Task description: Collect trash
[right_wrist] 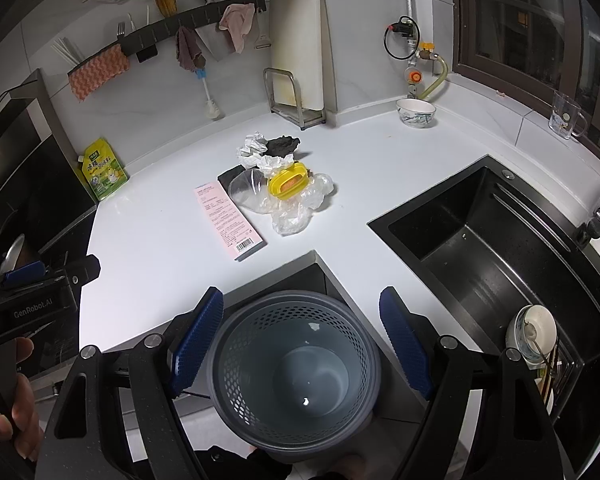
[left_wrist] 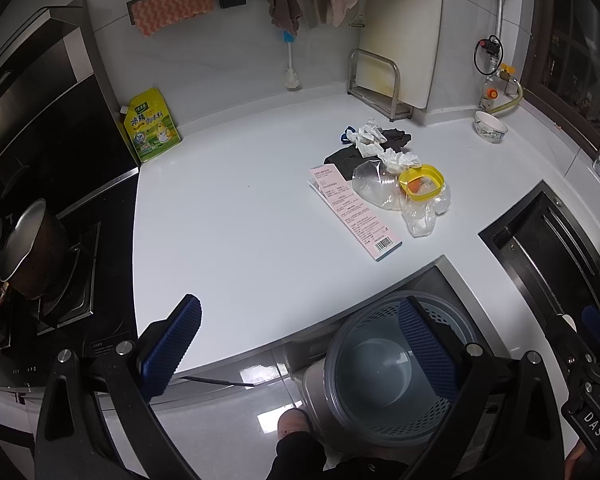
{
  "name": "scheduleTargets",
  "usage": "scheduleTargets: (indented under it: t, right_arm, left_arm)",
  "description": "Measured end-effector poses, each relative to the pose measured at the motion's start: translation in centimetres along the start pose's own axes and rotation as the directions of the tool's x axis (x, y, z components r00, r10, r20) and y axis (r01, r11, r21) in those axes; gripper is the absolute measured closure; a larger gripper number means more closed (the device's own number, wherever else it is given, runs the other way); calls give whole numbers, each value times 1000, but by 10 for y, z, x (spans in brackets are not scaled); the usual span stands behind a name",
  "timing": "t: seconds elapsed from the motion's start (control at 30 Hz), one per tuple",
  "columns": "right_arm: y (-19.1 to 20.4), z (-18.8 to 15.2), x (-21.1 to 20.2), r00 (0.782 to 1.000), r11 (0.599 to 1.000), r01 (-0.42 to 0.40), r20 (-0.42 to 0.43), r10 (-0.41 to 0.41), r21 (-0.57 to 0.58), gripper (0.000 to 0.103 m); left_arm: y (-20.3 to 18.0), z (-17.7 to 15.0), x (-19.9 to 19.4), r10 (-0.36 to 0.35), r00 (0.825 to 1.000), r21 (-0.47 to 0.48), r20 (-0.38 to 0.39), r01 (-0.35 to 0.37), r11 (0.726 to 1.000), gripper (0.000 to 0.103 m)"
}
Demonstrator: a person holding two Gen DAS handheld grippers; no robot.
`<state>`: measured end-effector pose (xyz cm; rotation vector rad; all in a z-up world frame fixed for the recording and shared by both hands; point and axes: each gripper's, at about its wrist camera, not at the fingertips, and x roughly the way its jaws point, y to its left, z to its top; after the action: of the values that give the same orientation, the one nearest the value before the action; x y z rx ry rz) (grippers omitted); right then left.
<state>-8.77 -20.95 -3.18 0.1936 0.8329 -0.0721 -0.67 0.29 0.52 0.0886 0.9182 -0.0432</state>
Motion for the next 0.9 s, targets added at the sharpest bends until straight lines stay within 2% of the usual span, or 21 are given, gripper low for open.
scheduleTargets:
  t: [0.9]
  right_arm:
    - [-1,1,1,1000,1000,-4,1,4,1,26]
  left_arm:
    - [3,-2,0,7,1000,1,1,-7,1000,6]
